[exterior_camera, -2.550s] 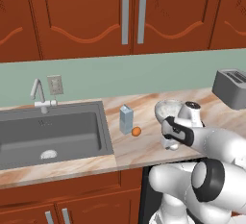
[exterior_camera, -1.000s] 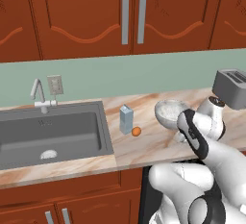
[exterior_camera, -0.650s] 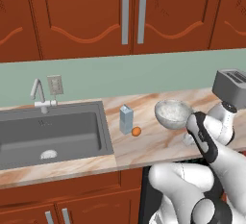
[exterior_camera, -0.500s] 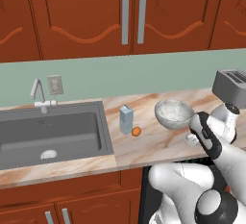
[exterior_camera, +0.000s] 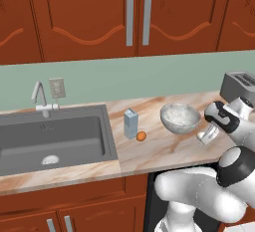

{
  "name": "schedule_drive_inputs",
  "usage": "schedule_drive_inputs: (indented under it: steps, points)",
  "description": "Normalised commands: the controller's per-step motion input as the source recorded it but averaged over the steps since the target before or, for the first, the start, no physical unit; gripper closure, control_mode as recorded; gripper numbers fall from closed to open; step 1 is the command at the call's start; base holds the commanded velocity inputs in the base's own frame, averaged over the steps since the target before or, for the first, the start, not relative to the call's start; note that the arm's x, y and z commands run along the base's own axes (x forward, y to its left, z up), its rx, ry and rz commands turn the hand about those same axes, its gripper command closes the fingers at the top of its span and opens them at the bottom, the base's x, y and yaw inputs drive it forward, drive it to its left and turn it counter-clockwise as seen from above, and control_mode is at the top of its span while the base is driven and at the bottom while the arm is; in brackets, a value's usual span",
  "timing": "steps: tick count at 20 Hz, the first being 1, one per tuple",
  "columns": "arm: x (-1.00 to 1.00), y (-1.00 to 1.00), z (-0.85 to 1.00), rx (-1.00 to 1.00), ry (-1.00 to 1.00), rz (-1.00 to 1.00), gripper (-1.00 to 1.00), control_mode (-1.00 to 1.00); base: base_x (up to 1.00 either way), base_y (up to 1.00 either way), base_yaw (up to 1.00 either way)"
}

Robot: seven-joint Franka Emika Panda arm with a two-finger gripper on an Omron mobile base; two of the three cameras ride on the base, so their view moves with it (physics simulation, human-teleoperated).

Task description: Gather the eggs and milk located in the vicinity of the sink area and place them right next to the bowl.

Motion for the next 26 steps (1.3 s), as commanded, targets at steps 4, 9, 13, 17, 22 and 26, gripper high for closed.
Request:
schedule_drive_inputs:
  steps: [4,9,13,17,22,26]
  points:
    - [0.51,-0.05,0.26,0.05,0.20,0.00,1.00,-1.00,0.00,0.00,0.00]
    - [0.15,0.00,-0.06,0.01,0.07,-0.07,1.00,-1.00,0.00,0.00,0.00]
    - [-0.39,-0.15,-0.33,0.03,0.00,-0.07,1.00,-1.00,0.00,0.00,0.00]
    - [-0.21,-0.10,-0.23,0.02,0.00,-0.05,1.00,-1.00,0.00,0.00,0.00]
    - [0.12,0.00,-0.19,0.03,-0.03,0.00,1.00,-1.00,0.00,0.00,0.00]
    - [0.33,0.00,-0.33,0.02,-0.01,0.00,1.00,-1.00,0.00,0.00,0.00]
